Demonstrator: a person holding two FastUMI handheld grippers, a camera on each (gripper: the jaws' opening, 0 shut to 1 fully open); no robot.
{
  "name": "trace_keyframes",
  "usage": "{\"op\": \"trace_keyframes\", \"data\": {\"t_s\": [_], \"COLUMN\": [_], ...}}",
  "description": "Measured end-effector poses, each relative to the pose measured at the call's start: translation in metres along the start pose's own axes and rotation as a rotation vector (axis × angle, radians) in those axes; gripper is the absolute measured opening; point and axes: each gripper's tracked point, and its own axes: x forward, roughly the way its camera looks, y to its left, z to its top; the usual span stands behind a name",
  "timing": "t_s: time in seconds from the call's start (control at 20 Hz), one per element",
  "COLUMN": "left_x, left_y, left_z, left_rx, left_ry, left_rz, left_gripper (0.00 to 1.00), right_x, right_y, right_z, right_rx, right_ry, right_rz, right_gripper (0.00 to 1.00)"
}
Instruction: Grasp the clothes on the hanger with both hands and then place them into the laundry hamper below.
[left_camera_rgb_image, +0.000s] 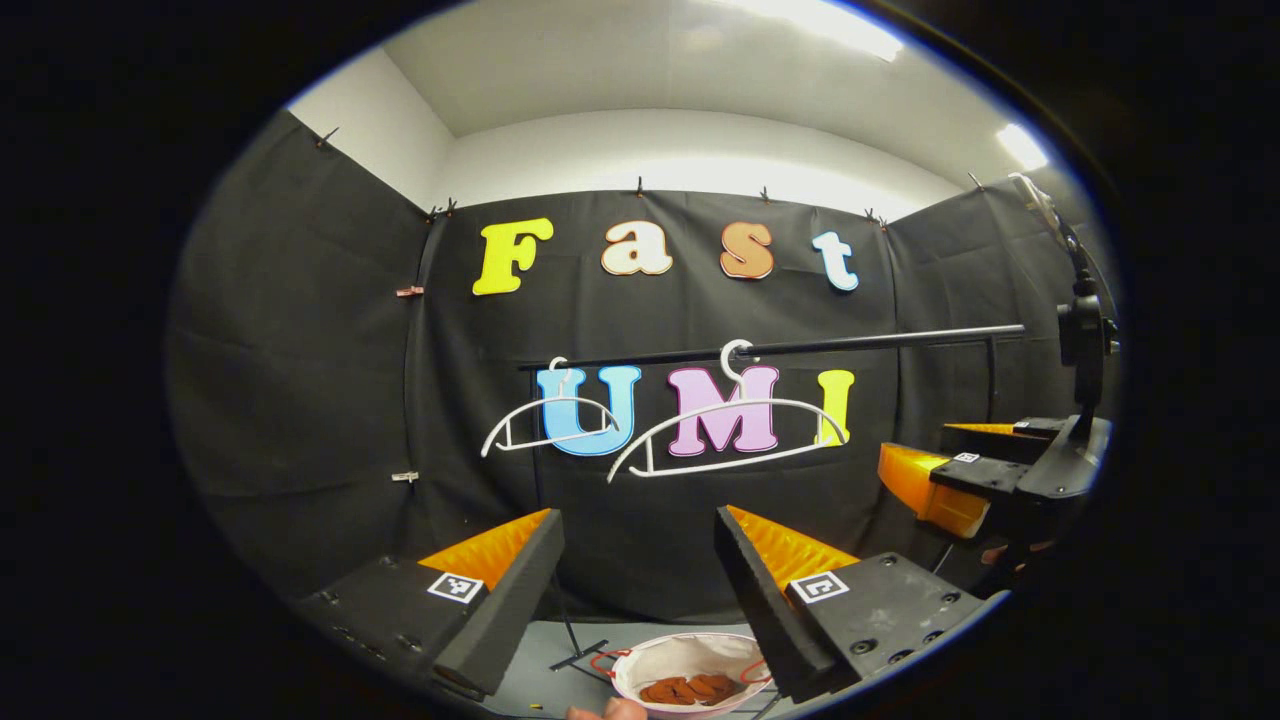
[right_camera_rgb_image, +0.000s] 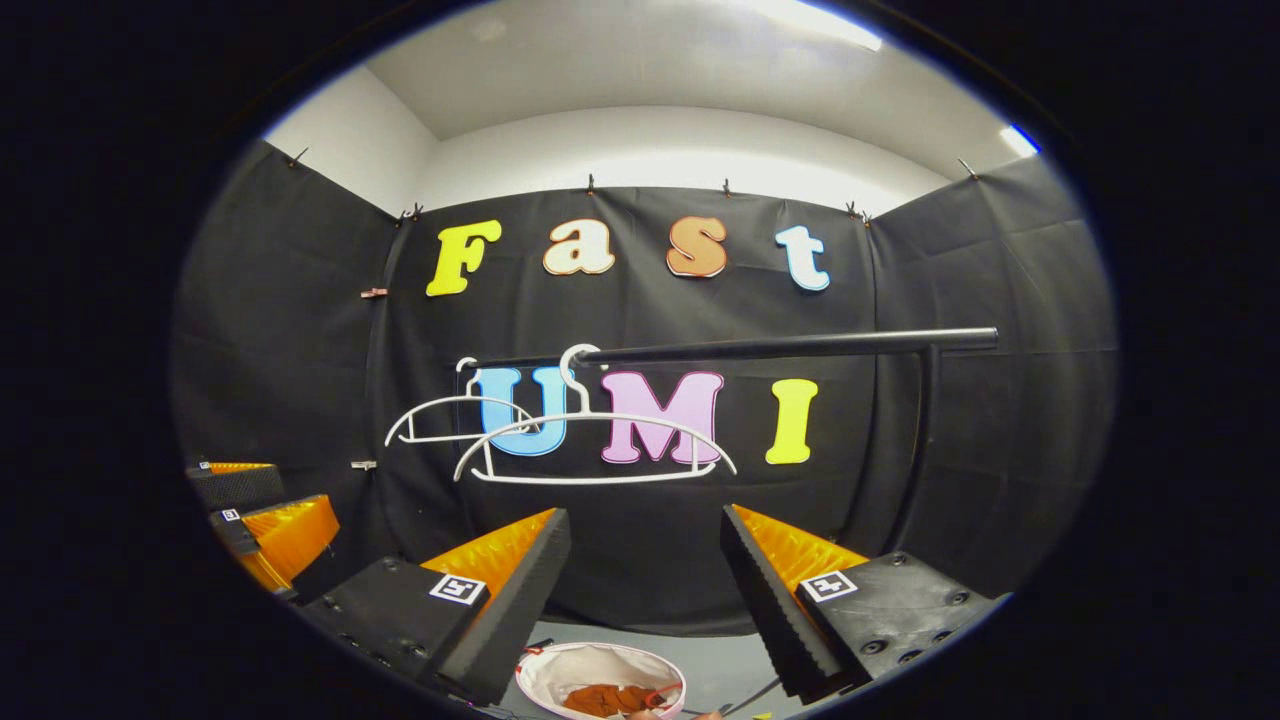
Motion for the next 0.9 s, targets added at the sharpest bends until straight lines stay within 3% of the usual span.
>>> {"op": "trace_keyframes", "data": {"t_s": [0.4, 0.75, 0.8, 0.9], "left_x": [0.0, 0.0, -0.001, 0.001], "left_y": [0.008, 0.009, 0.008, 0.008], "left_z": [0.001, 0.003, 0.003, 0.002], "left_rx": [-0.006, -0.004, -0.005, -0.01], "left_ry": [-0.004, -0.007, -0.007, -0.005], "left_rz": [0.017, 0.02, 0.019, 0.02], "left_gripper": [0.93, 0.99, 0.93, 0.95], "right_x": [-0.001, -0.001, 0.0, 0.0], "right_y": [0.011, 0.015, 0.016, 0.016], "right_z": [0.007, 0.008, 0.008, 0.007], "right_rx": [-0.025, -0.025, -0.027, -0.027], "right_ry": [-0.023, -0.029, -0.029, -0.029], "right_rz": [0.019, 0.028, 0.029, 0.03], "right_gripper": [0.98, 0.98, 0.98, 0.98]}}
